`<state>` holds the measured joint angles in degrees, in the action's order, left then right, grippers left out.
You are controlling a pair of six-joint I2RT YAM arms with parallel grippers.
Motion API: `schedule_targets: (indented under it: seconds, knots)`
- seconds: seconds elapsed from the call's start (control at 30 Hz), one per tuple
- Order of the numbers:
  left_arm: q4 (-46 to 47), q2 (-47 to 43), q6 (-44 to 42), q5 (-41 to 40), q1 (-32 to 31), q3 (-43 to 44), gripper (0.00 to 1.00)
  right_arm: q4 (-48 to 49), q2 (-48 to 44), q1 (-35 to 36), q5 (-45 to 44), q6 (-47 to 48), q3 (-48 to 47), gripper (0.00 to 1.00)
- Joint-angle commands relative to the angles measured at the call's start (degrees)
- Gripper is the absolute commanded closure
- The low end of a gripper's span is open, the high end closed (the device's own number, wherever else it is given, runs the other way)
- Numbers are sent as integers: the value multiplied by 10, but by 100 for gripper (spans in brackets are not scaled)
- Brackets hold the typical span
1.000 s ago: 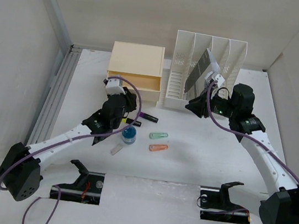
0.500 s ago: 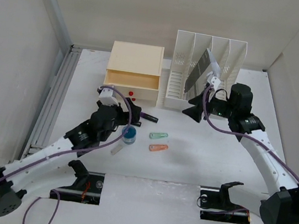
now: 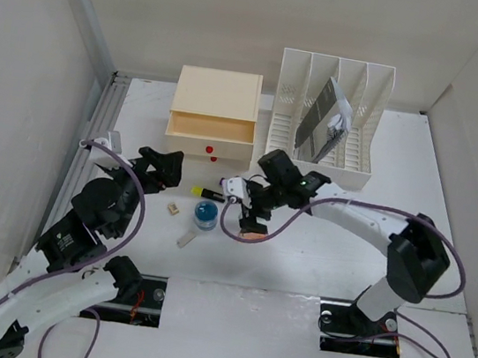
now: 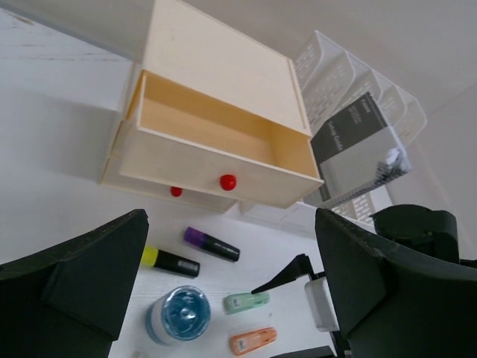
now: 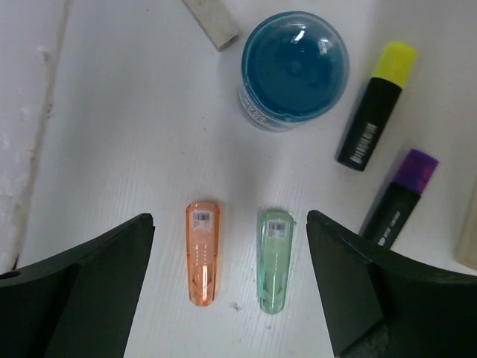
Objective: Organize the desk
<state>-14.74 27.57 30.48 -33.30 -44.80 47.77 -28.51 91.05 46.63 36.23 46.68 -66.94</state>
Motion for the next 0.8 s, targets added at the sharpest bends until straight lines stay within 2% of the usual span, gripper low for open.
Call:
schedule_targets:
  seconds: [0.0, 0.1, 0.37, 0.77]
  knots:
    - [-35, -23, -27, -47, -1, 0, 7, 14, 32, 34, -55, 52, -48, 11]
    - [-35, -56, -27, -59, -1, -14, 7, 27, 71, 48, -60, 52, -70, 9]
    - [-58, -89, -27, -64, -1, -19, 7, 99, 139, 72, -88, -19, -122, 7]
    - [-48, -100, -27, -54, -1, -29, 7, 88, 221, 85, -66, -48, -192, 7]
